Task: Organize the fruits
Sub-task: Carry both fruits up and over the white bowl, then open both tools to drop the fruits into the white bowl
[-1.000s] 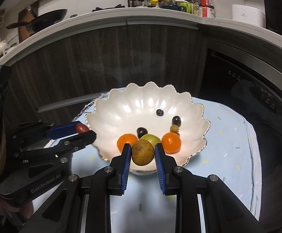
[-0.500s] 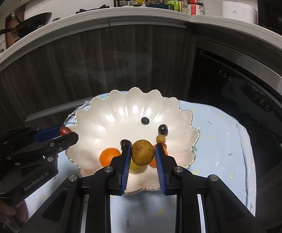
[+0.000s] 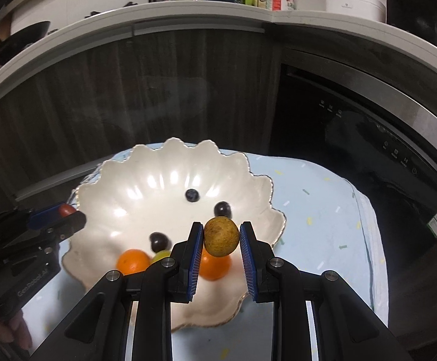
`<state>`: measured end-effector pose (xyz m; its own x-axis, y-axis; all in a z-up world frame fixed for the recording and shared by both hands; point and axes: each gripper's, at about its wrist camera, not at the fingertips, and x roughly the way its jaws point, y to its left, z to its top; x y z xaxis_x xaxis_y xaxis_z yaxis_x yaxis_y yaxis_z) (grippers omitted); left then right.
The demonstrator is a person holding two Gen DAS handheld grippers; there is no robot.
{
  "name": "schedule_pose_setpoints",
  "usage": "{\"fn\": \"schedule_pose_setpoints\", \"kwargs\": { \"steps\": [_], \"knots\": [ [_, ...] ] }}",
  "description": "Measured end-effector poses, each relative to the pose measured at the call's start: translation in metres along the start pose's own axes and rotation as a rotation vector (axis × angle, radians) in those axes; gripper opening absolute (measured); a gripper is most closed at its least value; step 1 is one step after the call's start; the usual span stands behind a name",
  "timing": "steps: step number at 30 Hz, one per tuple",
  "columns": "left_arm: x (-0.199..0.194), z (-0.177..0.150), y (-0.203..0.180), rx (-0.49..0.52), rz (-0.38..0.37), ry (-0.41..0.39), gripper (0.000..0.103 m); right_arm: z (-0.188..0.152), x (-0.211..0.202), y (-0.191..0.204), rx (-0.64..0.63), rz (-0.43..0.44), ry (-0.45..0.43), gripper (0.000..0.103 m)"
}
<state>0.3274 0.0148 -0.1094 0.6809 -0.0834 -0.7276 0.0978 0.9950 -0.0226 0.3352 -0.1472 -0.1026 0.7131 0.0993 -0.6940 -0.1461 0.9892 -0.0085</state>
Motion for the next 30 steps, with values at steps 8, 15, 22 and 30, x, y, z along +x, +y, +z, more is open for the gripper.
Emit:
{"fn": "schedule_pose_setpoints", "kwargs": {
  "steps": [8, 15, 22, 30],
  "knots": [
    [0.017, 0.008, 0.006, -0.014, 0.016, 0.019, 0.028, 0.009, 0.022, -0.007, 0.023, -0.026, 0.033, 0.027],
    [0.026, 0.012, 0.008, -0.026, 0.023, 0.037, 0.040, 0.011, 0.036, -0.011, 0.035, -0.030, 0.061, 0.027],
    [0.024, 0.013, 0.011, -0.042, 0.036, 0.024, 0.058, 0.013, 0.039, -0.008, 0.023, -0.027, 0.071, 0.031],
    [0.016, 0.015, 0.013, -0.058, 0.044, 0.011, 0.078, 0.012, 0.027, -0.001, -0.001, -0.028, 0.037, 0.067]
  ]
}}
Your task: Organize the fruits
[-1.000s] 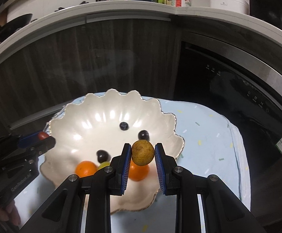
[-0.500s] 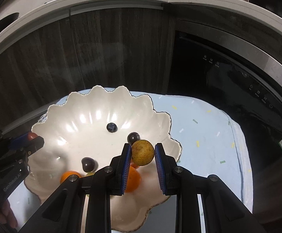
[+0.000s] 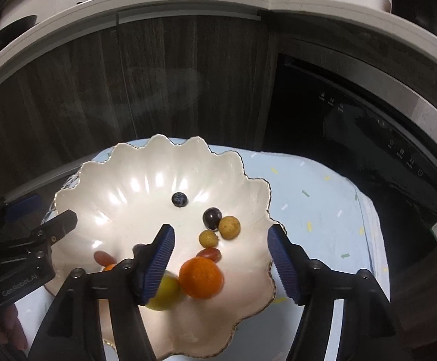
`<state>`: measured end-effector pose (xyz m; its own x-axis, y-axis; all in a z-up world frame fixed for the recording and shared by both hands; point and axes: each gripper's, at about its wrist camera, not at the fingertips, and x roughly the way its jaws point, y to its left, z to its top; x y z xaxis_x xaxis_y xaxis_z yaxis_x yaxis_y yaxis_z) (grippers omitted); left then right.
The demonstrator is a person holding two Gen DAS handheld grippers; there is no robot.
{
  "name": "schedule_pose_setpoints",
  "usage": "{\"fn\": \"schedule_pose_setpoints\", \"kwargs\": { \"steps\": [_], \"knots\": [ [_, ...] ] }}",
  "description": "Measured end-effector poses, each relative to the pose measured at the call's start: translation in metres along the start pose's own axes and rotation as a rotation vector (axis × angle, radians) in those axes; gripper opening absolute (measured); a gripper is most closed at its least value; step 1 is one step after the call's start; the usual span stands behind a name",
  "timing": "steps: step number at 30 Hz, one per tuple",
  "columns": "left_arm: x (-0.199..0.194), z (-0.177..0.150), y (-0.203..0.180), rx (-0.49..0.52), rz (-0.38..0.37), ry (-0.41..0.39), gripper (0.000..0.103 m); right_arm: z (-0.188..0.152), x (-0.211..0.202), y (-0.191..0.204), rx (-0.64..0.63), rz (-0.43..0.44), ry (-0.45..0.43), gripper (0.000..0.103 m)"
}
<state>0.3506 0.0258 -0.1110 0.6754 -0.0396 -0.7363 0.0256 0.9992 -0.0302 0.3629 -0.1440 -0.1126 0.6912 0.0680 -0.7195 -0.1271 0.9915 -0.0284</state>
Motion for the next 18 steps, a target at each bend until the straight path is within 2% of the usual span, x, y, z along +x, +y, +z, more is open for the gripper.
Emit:
{"fn": "schedule_pose_setpoints", "kwargs": {
  "steps": [5, 18],
  "knots": [
    [-0.011, 0.001, 0.002, 0.000, 0.008, -0.014, 0.085, 0.002, -0.010, 0.001, 0.005, -0.012, -0.023, 0.076],
    [-0.052, 0.000, 0.001, 0.002, 0.026, -0.070, 0.094, -0.004, -0.048, -0.002, 0.041, -0.034, -0.071, 0.077]
  ]
}}
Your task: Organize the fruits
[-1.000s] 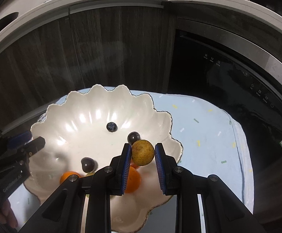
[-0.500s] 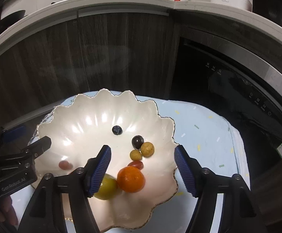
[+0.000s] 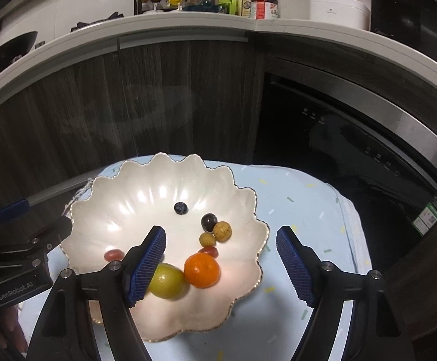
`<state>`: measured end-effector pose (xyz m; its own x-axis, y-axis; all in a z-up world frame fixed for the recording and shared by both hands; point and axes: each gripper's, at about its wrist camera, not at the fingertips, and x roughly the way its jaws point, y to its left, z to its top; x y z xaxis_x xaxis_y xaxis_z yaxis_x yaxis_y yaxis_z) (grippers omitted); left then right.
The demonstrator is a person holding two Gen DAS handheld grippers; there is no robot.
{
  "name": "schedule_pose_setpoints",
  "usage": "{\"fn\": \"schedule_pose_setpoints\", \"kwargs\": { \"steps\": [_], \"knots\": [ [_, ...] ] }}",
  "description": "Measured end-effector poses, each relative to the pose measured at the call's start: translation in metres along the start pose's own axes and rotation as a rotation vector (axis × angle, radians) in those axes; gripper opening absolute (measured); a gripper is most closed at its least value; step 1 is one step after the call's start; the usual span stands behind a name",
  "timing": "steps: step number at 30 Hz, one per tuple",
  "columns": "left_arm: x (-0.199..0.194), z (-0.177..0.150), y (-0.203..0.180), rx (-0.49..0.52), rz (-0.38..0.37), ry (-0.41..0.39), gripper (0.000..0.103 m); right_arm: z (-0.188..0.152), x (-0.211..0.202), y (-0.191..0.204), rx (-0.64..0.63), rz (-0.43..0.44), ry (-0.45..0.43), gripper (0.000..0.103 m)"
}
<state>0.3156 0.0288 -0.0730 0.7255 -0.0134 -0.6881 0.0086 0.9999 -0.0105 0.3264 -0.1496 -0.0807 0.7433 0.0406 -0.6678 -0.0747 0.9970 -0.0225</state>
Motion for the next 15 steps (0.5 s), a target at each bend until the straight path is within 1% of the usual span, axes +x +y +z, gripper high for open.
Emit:
{"fn": "schedule_pose_setpoints", "kwargs": {
  "steps": [4, 15],
  "knots": [
    [-0.013, -0.001, 0.001, -0.004, 0.006, -0.020, 0.098, -0.003, -0.013, 0.000, 0.005, -0.006, -0.018, 0.077],
    [-0.045, -0.011, -0.002, 0.006, 0.006, -0.055, 0.098, -0.015, -0.045, -0.006, 0.034, -0.041, -0.064, 0.077]
  ]
}}
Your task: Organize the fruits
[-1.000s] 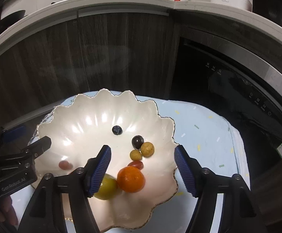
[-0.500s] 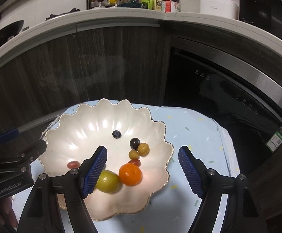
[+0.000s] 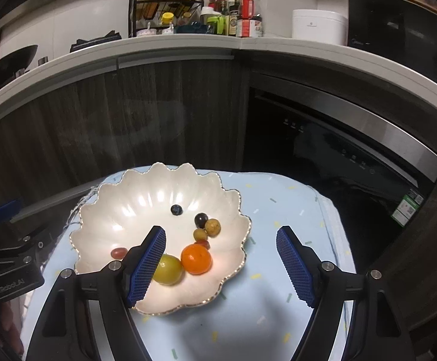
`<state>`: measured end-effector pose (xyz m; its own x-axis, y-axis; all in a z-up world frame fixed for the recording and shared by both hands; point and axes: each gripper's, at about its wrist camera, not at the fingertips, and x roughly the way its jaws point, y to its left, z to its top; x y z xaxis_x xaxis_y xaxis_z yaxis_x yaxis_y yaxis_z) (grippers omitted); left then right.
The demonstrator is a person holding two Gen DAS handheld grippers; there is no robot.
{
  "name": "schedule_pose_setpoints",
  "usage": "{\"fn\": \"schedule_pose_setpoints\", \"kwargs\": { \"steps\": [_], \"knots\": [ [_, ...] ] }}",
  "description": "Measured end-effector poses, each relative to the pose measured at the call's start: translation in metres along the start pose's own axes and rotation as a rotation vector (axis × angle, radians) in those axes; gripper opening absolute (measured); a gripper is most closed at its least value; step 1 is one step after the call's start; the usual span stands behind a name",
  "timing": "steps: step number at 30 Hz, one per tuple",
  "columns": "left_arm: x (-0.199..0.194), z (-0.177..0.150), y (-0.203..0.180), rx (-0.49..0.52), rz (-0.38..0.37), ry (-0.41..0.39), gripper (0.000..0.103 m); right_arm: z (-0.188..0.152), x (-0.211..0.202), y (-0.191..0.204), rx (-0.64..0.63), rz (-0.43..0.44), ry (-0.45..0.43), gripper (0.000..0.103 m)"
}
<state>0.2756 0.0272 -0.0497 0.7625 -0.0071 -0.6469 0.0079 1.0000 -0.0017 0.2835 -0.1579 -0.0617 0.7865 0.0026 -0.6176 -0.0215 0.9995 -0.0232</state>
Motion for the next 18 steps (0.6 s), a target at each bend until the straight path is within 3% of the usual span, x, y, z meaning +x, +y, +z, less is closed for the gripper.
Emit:
{"fn": "schedule_pose_setpoints", "kwargs": {
  "steps": [18],
  "knots": [
    [-0.049, -0.038, -0.016, 0.019, -0.025, -0.013, 0.098, -0.038, -0.052, -0.019, 0.034, -0.049, -0.043, 0.077]
  ]
}}
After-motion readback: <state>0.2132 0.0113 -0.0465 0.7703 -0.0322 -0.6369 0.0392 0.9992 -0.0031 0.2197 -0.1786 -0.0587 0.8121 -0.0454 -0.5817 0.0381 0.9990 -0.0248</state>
